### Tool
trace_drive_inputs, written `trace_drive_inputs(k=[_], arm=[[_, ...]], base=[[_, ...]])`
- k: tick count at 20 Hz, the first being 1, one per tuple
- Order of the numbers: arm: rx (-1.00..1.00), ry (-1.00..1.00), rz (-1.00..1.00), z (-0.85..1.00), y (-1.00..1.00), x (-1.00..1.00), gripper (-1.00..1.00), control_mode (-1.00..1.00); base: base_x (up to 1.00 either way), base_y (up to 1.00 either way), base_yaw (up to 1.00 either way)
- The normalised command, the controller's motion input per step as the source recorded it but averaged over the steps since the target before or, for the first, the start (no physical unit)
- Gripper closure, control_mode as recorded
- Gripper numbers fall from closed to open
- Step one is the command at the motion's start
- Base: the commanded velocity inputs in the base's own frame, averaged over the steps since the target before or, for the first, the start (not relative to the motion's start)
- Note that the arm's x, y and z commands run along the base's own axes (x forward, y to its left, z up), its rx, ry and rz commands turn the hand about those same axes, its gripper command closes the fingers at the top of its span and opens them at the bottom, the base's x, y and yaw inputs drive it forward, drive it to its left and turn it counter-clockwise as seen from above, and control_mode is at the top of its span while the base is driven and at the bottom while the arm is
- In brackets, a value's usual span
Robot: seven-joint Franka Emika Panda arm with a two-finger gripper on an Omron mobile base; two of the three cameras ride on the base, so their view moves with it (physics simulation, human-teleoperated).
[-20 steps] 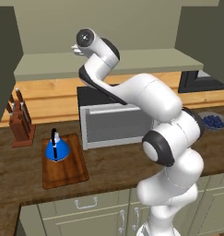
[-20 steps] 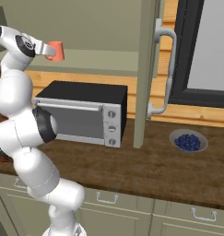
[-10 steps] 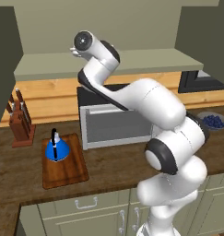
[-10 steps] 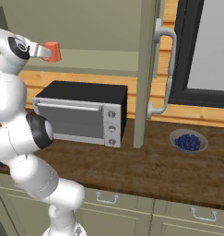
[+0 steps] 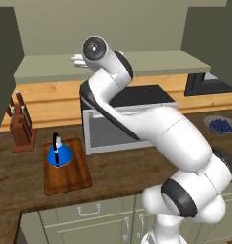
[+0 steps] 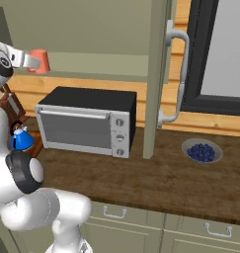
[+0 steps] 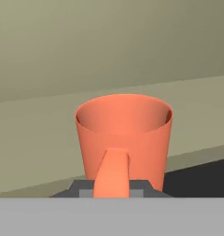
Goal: Pick the kettle from the counter and place it on the tray. Then pick the mug from the cabinet and place it on the tray. Then close the cabinet doors.
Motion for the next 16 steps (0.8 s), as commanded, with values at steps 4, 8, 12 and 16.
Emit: trace_drive_inputs(k=[4, 8, 12, 16], arm=[[0.0, 0.0, 0.36, 0.0, 0.0, -1.0, 1.0, -1.0], [0.0, 0.0, 0.42, 0.01, 0.02, -1.0, 1.0, -1.0], [0.0, 0.0, 0.51, 0.0, 0.03, -0.99, 1.0, -1.0], [0.0, 0.04, 0.56, 0.0, 0.03, -0.94, 1.0, -1.0]], base=[[0.0, 0.0, 0.0], [0.0, 0.0, 0.0], [0.0, 0.0, 0.0], [0.0, 0.0, 0.0]])
